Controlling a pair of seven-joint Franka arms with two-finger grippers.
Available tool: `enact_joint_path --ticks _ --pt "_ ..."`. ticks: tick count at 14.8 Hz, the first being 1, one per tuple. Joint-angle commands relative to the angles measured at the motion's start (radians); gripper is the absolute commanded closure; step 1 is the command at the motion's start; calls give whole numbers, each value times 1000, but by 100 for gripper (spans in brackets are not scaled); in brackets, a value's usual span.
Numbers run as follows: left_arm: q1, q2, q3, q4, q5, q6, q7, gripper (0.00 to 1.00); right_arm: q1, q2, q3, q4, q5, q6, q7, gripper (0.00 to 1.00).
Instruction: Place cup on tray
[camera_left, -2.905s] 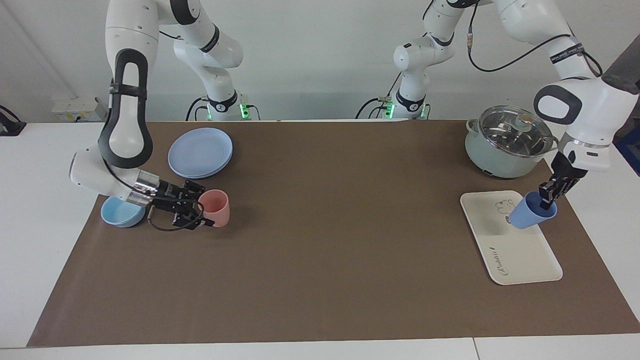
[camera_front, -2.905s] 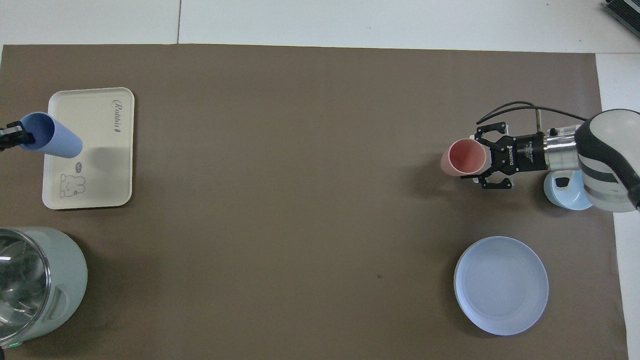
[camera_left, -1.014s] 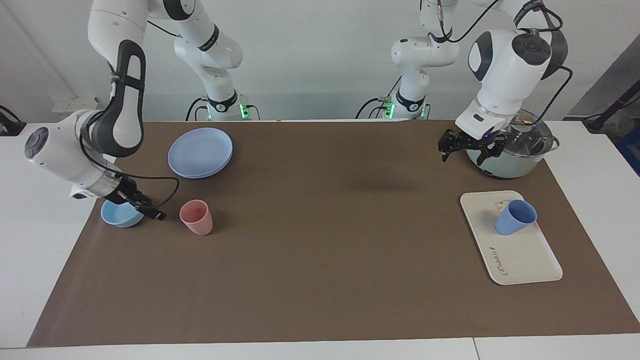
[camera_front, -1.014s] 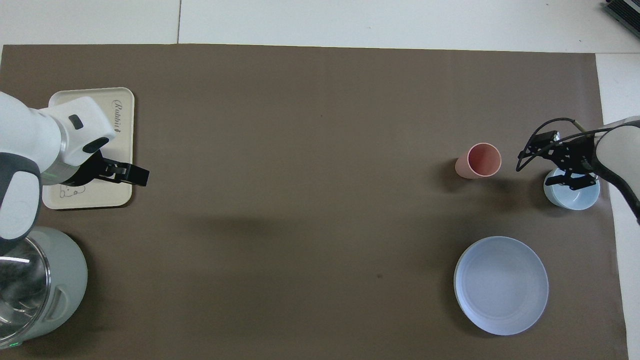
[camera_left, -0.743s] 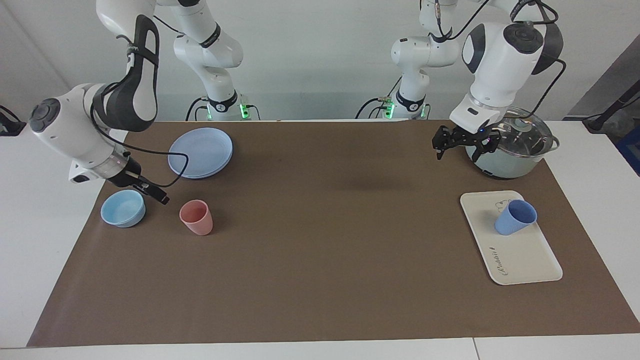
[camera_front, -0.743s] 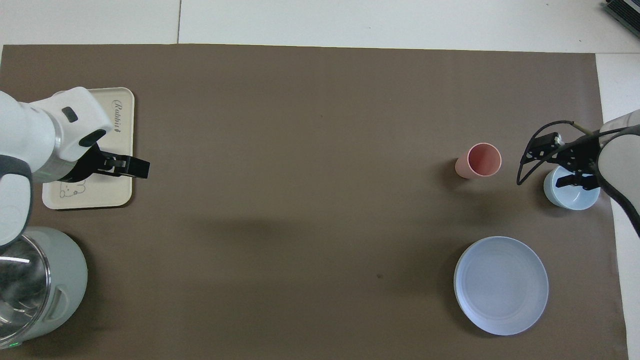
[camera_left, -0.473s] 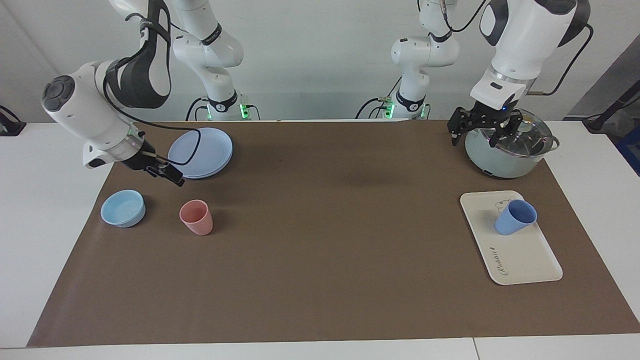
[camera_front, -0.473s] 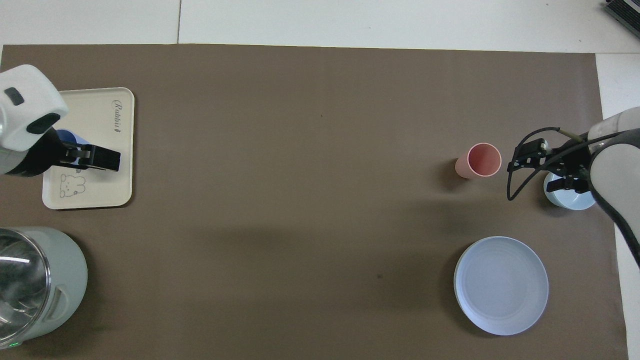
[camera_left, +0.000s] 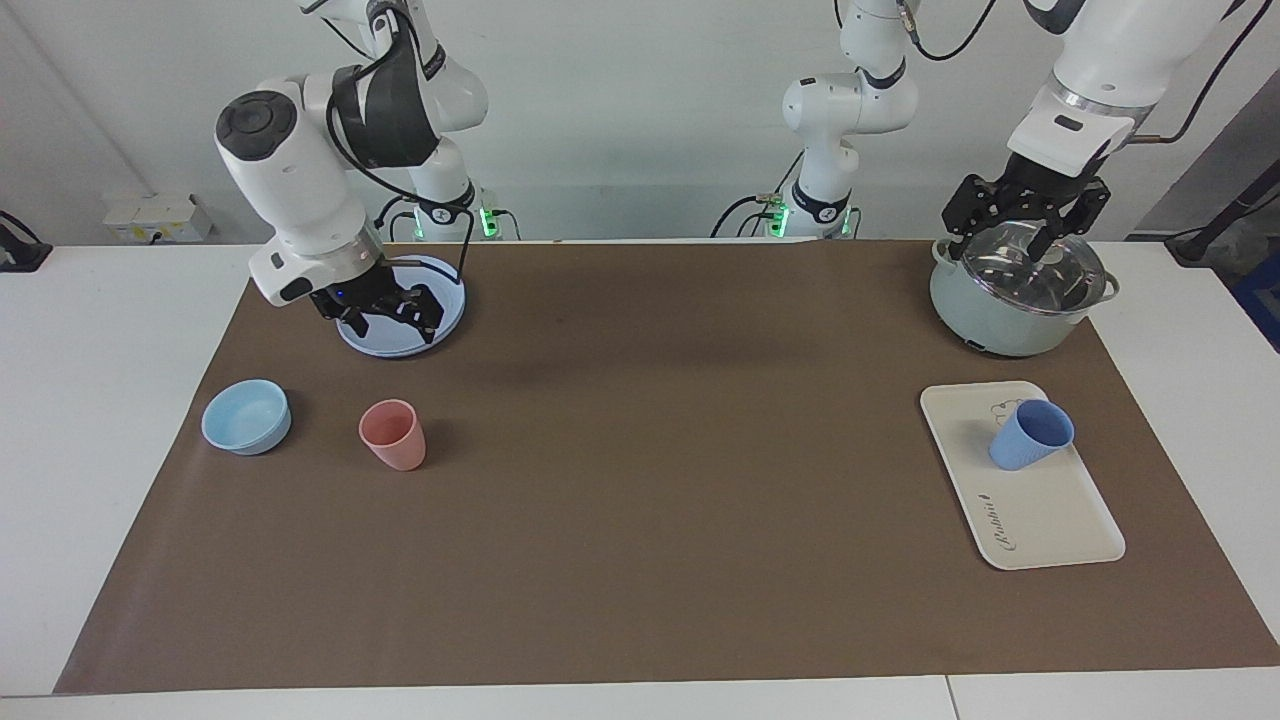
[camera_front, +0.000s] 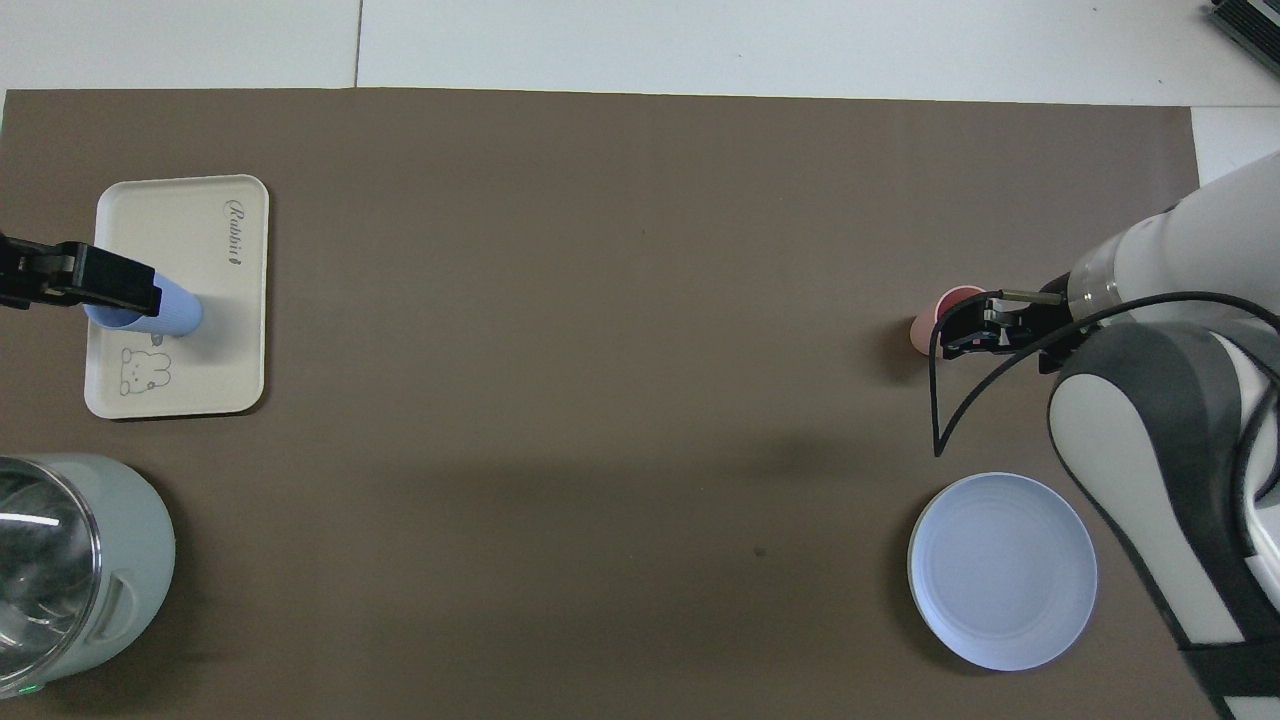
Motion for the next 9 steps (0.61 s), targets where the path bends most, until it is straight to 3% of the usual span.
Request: enact_joint_path --ticks 1,3,9 --pt "2 -53 -4 -124 15 91 33 0 5 -55 -3 17 -25 -7 -36 0" --pt "-1 -89 -4 -190 15 129 30 0 -7 -39 -3 101 -27 -65 -37 0" --pt "2 -81 -4 -158 15 73 30 0 -17 7 -12 269 -68 -217 -88 0"
